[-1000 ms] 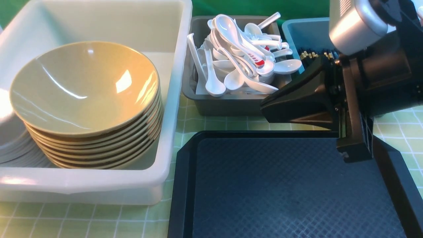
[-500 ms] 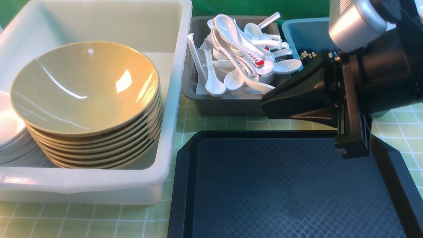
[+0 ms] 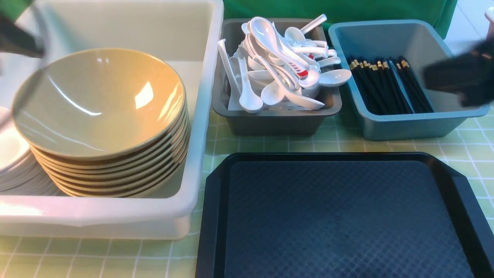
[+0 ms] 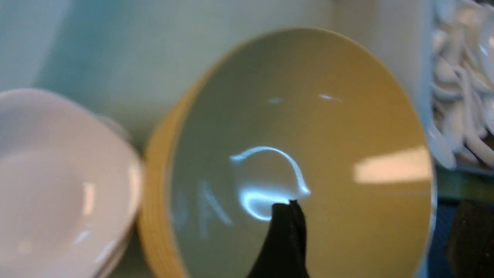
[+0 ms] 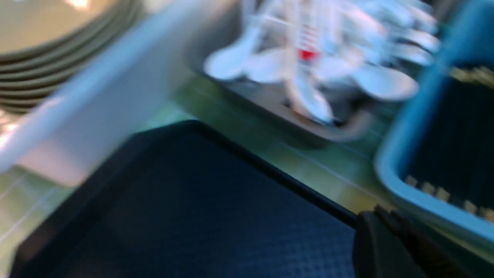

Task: On green table put chopsticks spoon bowls plates into blue grey white boxes.

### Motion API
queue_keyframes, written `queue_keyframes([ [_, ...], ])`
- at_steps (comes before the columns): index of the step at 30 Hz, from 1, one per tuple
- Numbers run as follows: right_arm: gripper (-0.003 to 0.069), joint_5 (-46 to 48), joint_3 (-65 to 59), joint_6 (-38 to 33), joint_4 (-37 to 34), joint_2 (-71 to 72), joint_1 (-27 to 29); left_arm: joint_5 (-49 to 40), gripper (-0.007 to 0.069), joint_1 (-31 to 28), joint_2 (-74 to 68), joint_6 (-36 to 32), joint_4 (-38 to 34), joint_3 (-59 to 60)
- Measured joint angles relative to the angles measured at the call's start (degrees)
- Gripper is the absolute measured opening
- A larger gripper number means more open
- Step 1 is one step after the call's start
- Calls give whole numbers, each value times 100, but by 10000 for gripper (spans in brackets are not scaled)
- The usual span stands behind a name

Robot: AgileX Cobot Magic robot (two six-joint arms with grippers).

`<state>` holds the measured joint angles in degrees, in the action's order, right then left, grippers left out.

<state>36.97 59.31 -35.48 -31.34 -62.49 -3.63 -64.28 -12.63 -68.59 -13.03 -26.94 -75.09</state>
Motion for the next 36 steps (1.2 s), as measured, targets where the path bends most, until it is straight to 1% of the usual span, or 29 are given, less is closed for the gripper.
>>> queue_keyframes([
  [1, 27, -170, -298, -23, 0, 248, 107, 16, 351, 297, 172, -42, 45, 134],
  [2, 29, -381, -694, -42, 0, 584, 200, 97, 279, 622, 376, -63, 123, 317],
  [3, 29, -471, -763, -44, 0, 643, 210, 134, 266, 721, 466, -65, 149, 402],
  [5, 34, -1136, -1708, -117, -6, 1512, 261, 542, 103, 1248, 1132, -82, 309, 1056],
  [6, 34, -1136, -1783, -127, -6, 1584, 261, 577, 92, 1286, 1132, -82, 323, 1056],
  [7, 36, -1517, -2287, -173, -11, 2100, 261, 805, 39, 1526, 1532, -82, 384, 1436],
  [8, 38, -1793, -2747, -181, -26, 2618, 261, 932, 15, 1689, 1876, -82, 390, 1766],
  [9, 38, -1833, -2747, -181, -26, 2618, 261, 984, 13, 1714, 1990, -82, 390, 1877],
  [10, 40, -2120, -3198, -161, -43, 3175, 261, 1137, 0, 1870, 2392, -82, 367, 2260],
  [12, 44, -2444, -3749, -34, -53, 3885, 261, 1357, -1, 1980, 3007, -51, 196, 2840],
  [14, 46, -2699, -4046, 2, -72, 4260, 261, 1564, -1, 2001, 3528, -17, -73, 3323],
  [16, 47, -2939, -4392, 25, -78, 4689, 261, 1734, -1, 2003, 4053, 16, -549, 3786],
  [18, 48, -3012, -4545, 55, -93, 4876, 261, 1850, -1, 2003, 4394, 24, -899, 4052],
  [20, 49, -3038, -4619, 74, -99, 4982, 261, 1909, -1, 2003, 4581, 24, -1088, 4176],
  [21, 52, -3058, -4702, 88, -105, 5118, 261, 1998, -1, 2003, 4867, 16, -1335, 4329],
  [23, 56, -3069, -4748, 95, -116, 5172, 261, 2036, -1, 2003, 5144, -52, -1463, 4441],
  [28, 57, -3057, -4793, 95, -116, 5178, 263, 2023, -1, 2003, 5391, -90, -1522, 4550],
  [36, 63, -3026, -4804, 95, -116, 5178, 263, 1932, -1, 2003, 5406, -100, -1522, 4579],
])
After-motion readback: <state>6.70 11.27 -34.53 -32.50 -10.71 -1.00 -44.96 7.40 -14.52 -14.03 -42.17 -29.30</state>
